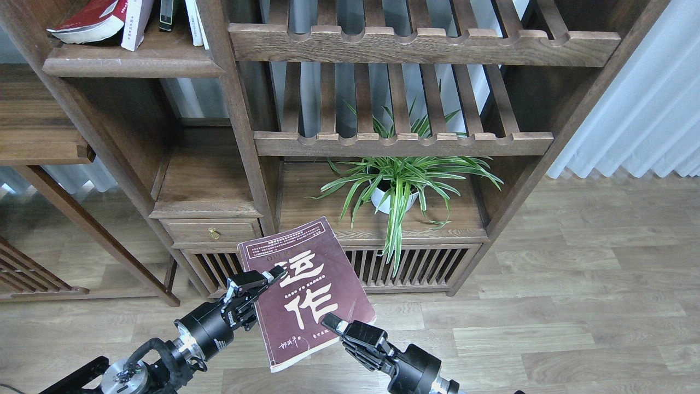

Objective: Organize books on shelf
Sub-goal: 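Hand the dark red book from the right gripper to the left gripper, then lift the dark red book with the left gripper onto the upper shelf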

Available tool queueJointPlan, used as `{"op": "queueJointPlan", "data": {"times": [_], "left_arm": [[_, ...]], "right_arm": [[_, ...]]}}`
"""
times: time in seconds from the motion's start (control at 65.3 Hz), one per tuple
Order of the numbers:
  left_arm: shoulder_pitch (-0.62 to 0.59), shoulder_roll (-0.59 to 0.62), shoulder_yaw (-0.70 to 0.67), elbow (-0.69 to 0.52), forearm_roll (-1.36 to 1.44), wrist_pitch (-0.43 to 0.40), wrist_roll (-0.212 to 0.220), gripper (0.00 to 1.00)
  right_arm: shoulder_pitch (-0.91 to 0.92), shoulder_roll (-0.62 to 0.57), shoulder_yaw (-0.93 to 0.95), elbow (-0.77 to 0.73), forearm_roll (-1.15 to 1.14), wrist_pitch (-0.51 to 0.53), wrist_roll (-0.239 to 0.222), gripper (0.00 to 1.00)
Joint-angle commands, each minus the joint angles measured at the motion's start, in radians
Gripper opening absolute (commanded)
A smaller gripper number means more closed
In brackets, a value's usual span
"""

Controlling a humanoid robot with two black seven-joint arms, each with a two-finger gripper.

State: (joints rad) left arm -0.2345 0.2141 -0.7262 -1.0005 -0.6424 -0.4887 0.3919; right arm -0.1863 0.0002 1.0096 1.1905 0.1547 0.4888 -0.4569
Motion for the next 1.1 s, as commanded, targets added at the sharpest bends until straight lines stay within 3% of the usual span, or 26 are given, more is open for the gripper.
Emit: {"op": "queueJointPlan", "data": {"times": [0.0,0.092,0.291,0.306,0.383,0.46,0.567,0.888,0.996,1.011,1.088], "left_arm": [[0.000,0.019,-0.031,-0.003,0.000,0.000,-0.002,0.07],[0.000,0.066,-0.067,-0.012,0.003,0.000,0.001,0.07],[0.000,0.254,-0.167,-0.064,0.009,0.000,-0.004,0.07],[0.001,0.322,-0.197,-0.102,0.009,0.000,-0.007,0.07],[0.009,0.398,-0.265,-0.185,0.009,0.000,-0.016,0.07],[0.014,0.502,-0.366,-0.268,0.006,0.000,-0.054,0.07],[0.001,0.597,-0.453,-0.282,0.000,0.000,-0.103,0.07],[-0.288,0.763,-0.461,-0.257,0.006,0.000,-0.104,0.08],[-0.391,0.784,-0.421,-0.191,0.041,0.000,-0.094,0.08],[-0.461,0.785,-0.394,-0.144,0.090,0.000,-0.090,0.08],[-0.506,0.772,-0.386,-0.087,0.154,0.000,-0.090,0.08]], "right_arm": [[0.007,0.000,0.017,-0.008,-0.050,0.000,0.007,0.87],[0.014,0.000,0.038,-0.011,-0.083,0.000,0.009,0.99],[0.025,0.000,0.072,-0.023,-0.084,0.000,0.018,0.99],[0.030,0.000,0.072,-0.034,-0.086,0.000,0.017,0.99],[0.033,0.000,0.072,-0.045,-0.086,0.000,0.017,0.99],[0.036,0.000,0.076,-0.049,-0.087,0.000,0.017,0.99],[0.045,0.000,0.093,-0.054,-0.087,0.000,0.017,0.99],[0.071,0.000,0.104,-0.089,-0.087,0.000,0.018,0.99],[0.071,0.000,0.116,-0.089,-0.087,0.000,0.017,0.99],[0.071,0.000,0.118,-0.089,-0.087,0.000,0.017,0.99],[0.071,0.000,0.122,-0.089,-0.087,0.000,0.018,0.99]]}}
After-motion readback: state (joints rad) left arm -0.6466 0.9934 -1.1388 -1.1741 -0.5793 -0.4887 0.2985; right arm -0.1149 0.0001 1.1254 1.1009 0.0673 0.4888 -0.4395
